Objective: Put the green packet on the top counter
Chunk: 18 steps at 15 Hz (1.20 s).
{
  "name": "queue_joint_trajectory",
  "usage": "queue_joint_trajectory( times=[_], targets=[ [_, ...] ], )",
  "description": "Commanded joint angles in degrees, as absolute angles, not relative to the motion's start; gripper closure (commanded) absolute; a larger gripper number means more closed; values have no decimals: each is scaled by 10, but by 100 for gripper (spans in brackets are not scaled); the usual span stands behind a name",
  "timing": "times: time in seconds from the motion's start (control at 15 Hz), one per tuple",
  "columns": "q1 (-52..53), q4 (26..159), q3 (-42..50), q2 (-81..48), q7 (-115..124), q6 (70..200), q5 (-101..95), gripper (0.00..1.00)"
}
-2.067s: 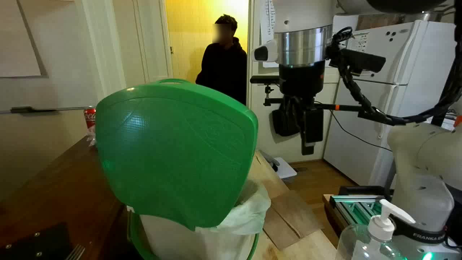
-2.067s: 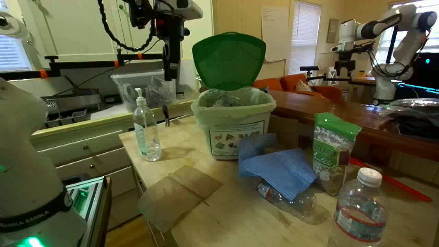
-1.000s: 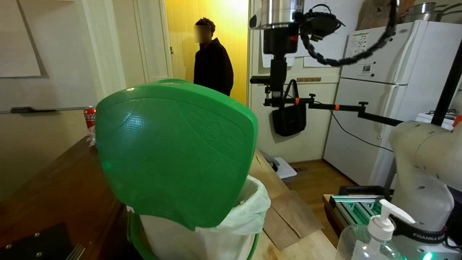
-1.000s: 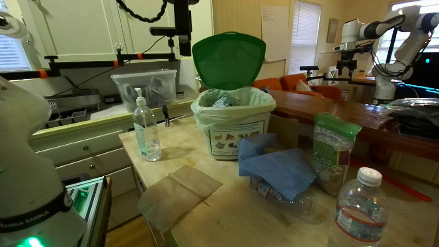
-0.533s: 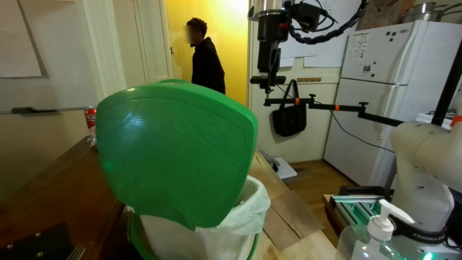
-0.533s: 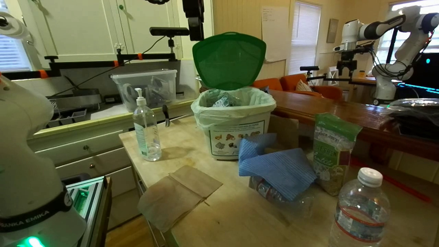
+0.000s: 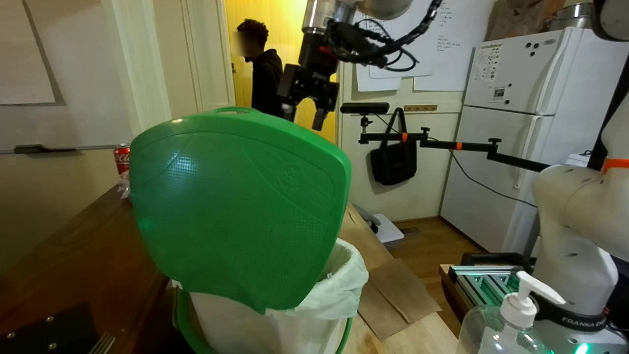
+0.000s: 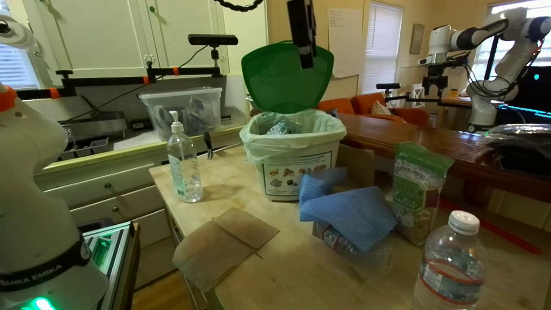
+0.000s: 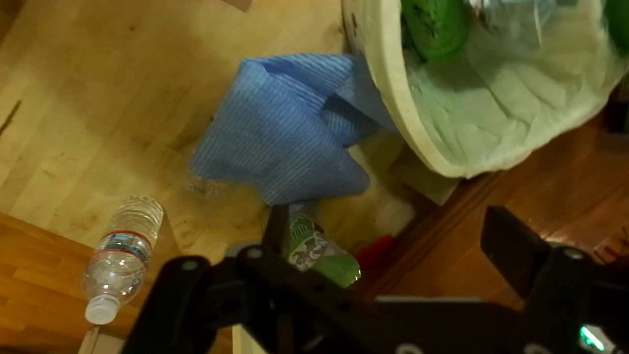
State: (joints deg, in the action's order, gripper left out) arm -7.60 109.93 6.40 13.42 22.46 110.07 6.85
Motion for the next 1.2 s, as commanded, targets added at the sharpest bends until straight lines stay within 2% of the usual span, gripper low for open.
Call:
queue_joint_trajectory(
  times=[0.0, 0.2, 0.27, 0.47, 1.13],
  targets=[
    [-89, 1007, 76, 14, 290, 1155, 113, 0],
    [-102, 956, 95, -53, 343, 1162, 126, 0],
    [-92, 999, 89, -10, 311, 1160, 107, 0],
    [-100, 964, 99, -50, 326, 1160, 114, 0],
    [-116, 810, 119, -251, 599, 1189, 168, 0]
  ],
)
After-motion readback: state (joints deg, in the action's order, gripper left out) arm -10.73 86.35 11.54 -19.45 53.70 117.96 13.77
